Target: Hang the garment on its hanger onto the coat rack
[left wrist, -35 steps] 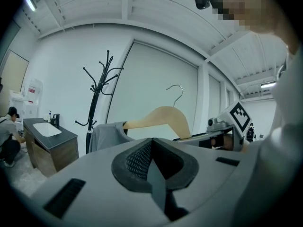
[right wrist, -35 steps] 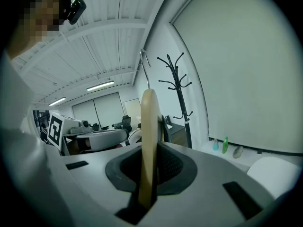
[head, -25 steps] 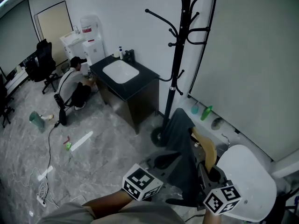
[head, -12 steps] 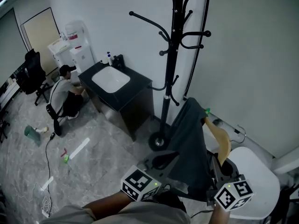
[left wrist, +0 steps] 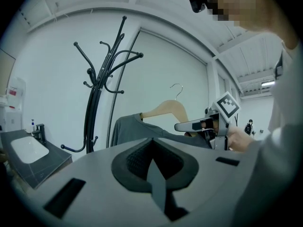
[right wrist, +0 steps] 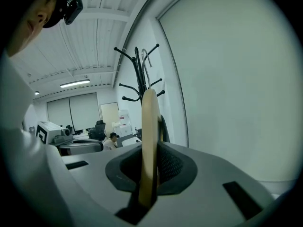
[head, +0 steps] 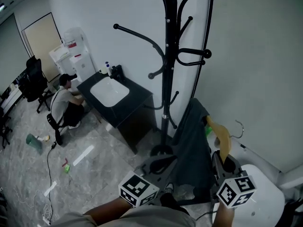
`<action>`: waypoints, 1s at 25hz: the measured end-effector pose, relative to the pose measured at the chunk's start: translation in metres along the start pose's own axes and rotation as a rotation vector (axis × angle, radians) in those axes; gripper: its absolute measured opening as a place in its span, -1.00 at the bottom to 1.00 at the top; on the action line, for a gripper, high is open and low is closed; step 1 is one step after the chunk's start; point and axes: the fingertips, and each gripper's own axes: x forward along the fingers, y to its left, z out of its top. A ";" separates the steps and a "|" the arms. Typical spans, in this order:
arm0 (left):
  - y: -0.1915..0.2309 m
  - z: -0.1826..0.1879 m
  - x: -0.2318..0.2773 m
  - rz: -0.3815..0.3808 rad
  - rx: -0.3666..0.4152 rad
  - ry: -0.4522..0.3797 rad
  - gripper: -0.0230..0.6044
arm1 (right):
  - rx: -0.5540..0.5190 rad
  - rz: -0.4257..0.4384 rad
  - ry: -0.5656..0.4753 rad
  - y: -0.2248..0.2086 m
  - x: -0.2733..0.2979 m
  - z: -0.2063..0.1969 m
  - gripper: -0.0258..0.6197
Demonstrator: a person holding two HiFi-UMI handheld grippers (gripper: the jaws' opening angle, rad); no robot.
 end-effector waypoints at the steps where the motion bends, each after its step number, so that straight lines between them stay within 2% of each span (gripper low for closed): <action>1: 0.006 0.005 0.009 0.011 0.004 -0.008 -0.91 | -0.007 0.010 0.001 -0.007 0.011 0.006 -0.78; 8: 0.044 0.031 0.066 0.099 0.003 -0.030 -0.91 | -0.060 0.066 0.027 -0.053 0.085 0.043 -0.78; 16: 0.079 0.038 0.095 0.181 -0.001 -0.014 -0.91 | -0.122 0.072 0.037 -0.078 0.164 0.068 -0.78; 25: 0.114 0.044 0.100 0.179 -0.005 -0.022 -0.91 | -0.142 0.028 0.052 -0.073 0.225 0.079 -0.78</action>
